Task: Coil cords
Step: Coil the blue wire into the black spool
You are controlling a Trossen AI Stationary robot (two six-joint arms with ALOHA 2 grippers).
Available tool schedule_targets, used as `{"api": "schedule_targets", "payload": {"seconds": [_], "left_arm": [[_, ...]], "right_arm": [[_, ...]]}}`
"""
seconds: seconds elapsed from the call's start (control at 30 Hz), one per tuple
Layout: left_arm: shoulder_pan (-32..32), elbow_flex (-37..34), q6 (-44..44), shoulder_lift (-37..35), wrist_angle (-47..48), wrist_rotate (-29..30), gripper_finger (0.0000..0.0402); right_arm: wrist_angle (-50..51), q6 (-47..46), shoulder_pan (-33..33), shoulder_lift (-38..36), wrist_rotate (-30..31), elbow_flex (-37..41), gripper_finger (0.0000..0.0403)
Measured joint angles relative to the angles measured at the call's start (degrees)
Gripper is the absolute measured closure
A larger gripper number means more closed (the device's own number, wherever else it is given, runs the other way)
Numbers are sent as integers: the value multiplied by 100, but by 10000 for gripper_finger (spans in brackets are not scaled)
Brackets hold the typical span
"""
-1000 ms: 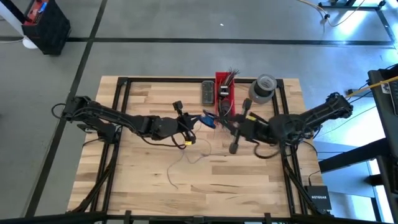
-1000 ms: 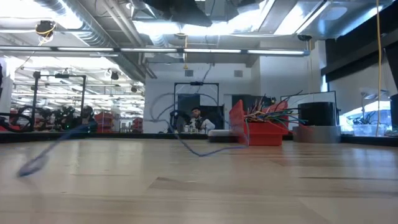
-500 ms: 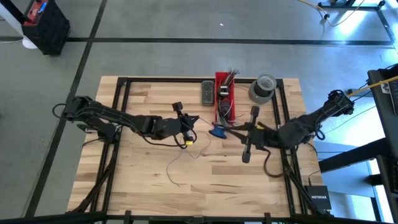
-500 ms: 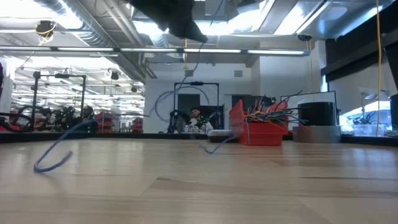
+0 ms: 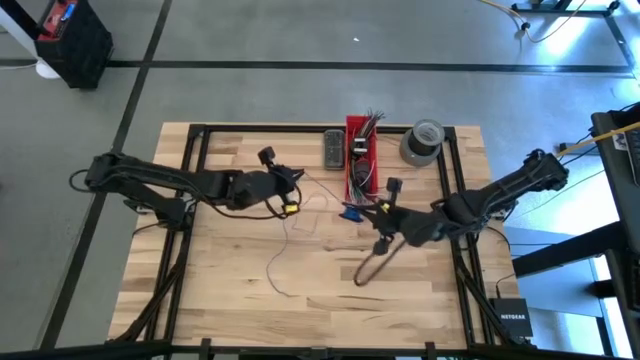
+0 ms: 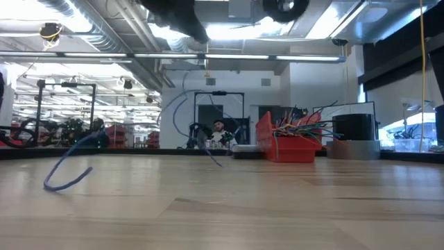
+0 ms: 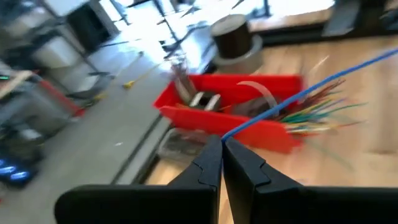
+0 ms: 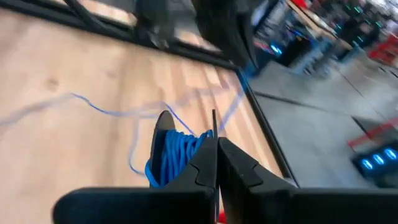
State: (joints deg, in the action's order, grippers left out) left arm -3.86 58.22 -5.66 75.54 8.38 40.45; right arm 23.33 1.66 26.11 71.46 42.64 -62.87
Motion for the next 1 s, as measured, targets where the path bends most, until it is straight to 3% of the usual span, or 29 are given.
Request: {"api": "schedule_targets", "payload": {"seconds": [0.17, 0.37, 0.6, 1.0], "left_arm": [[-9, 13, 451, -389, 16, -1161, 396], [-15, 13, 753, -156, -456, -2044, 396], [-24, 13, 830, 433, -1255, -2125, 396], [-26, 22, 1134, 1095, -1556, -2145, 396]], "right_arm": [[-316, -56, -478, 13, 178, 572, 395], [-1591, 27, -1117, 218, -125, 1199, 395], [-2793, 138, -1765, 735, -920, 1494, 395], [-3638, -128, -2056, 1211, -1382, 1499, 395]]}}
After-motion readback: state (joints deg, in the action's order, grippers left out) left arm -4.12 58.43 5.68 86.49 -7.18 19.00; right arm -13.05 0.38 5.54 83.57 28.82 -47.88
